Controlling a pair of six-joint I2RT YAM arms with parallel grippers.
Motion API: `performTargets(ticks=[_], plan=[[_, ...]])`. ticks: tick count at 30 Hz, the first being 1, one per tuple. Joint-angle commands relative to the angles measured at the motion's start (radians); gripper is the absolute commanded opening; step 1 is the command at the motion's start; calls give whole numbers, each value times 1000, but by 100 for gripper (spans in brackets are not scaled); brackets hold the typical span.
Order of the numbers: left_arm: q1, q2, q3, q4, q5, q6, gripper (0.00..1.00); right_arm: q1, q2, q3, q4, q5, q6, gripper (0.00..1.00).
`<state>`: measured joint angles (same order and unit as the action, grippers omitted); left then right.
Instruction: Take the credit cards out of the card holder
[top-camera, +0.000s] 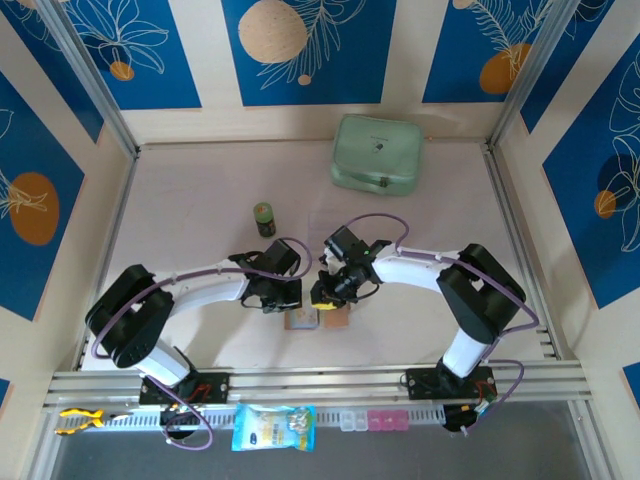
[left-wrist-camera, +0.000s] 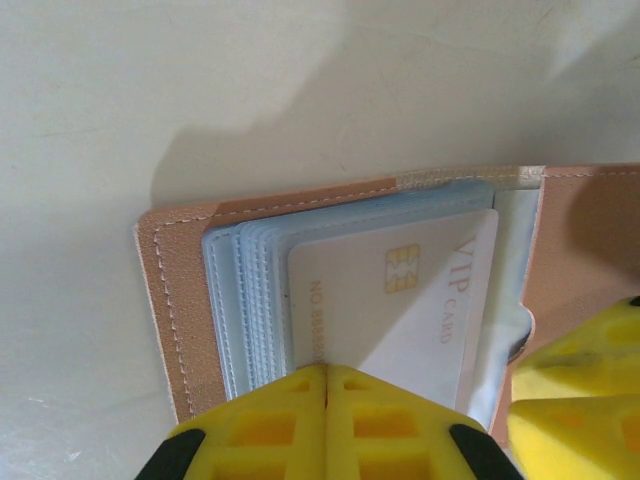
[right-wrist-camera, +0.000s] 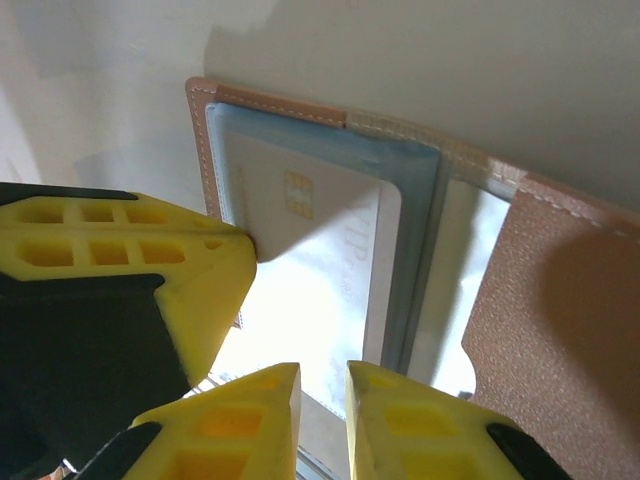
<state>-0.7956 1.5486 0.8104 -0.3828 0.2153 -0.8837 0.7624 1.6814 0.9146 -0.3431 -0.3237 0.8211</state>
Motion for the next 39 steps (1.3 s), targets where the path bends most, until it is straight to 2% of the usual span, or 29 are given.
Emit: performTargets(ticks=[1,10,20,32,39], plan=[[-9,11,-5,-53,-40,9,5,-4,20,-17,27,-40,9,19],[-8,7,-5,-58,-40,10,5,-6,51,-23,47,-31,14,18],[-9,-16,7,-77,-45,11,5,-6,60,-25,17,-1,2,24],[-7,-44,28,-101,-48,14,8,-6,12,-16,-31,38,-15,24],[-8,-74,35,-123,-63,15,10,-1,-48,-52,25,37,1,26]])
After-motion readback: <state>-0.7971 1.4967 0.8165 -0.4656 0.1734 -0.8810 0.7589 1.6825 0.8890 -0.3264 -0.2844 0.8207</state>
